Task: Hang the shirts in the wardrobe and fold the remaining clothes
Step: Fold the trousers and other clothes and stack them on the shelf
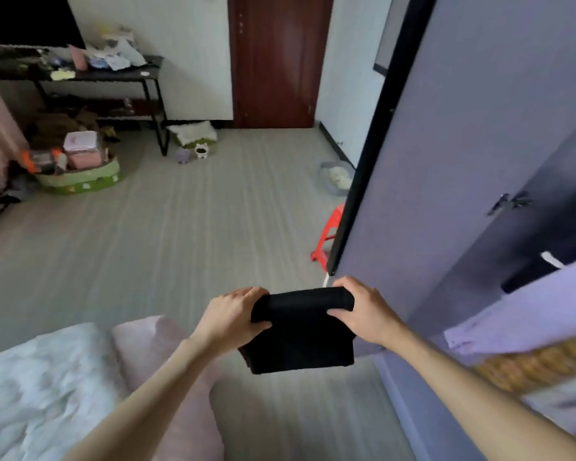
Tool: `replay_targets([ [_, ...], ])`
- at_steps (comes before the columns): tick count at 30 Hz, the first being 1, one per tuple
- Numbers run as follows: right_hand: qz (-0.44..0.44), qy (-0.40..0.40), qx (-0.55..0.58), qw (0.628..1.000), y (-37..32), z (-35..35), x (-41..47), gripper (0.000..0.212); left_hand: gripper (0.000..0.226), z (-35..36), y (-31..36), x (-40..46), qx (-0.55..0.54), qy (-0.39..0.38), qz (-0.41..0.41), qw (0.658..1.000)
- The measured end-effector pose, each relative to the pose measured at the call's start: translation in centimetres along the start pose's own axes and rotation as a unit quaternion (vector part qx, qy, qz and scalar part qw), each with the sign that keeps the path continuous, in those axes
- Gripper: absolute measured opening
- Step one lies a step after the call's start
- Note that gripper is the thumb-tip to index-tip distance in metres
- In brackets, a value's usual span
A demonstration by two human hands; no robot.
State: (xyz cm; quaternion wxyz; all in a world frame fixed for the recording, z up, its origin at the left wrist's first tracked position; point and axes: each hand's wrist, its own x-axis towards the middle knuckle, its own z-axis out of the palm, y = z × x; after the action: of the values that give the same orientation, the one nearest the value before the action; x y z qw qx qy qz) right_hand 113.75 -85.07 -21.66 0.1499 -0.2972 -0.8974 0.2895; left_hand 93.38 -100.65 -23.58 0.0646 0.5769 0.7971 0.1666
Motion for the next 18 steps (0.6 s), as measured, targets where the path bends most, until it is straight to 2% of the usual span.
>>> replay_targets([
  [3,0.098,0.044,0.029,0.994,4.0,-4.5,-3.5,0.029,0.048,1.9,5.8,3.7,-0.026,-0.034,0.096,0.994],
  [8,0.188,0.208,0.013,0.960,6.6,-12.6,-9.2,0.037,0.051,1.7,16.0,10.2,-0.056,-0.009,0.241,0.969],
  [14,0.206,0.421,-0.048,0.882,4.2,-22.5,-14.8,0.041,0.042,-3.5,28.4,15.3,-0.148,0.046,0.359,0.920],
  [18,0.203,0.500,-0.094,0.837,1.9,-28.3,-18.0,0.039,0.037,-7.5,36.1,16.5,-0.193,0.090,0.435,0.875],
])
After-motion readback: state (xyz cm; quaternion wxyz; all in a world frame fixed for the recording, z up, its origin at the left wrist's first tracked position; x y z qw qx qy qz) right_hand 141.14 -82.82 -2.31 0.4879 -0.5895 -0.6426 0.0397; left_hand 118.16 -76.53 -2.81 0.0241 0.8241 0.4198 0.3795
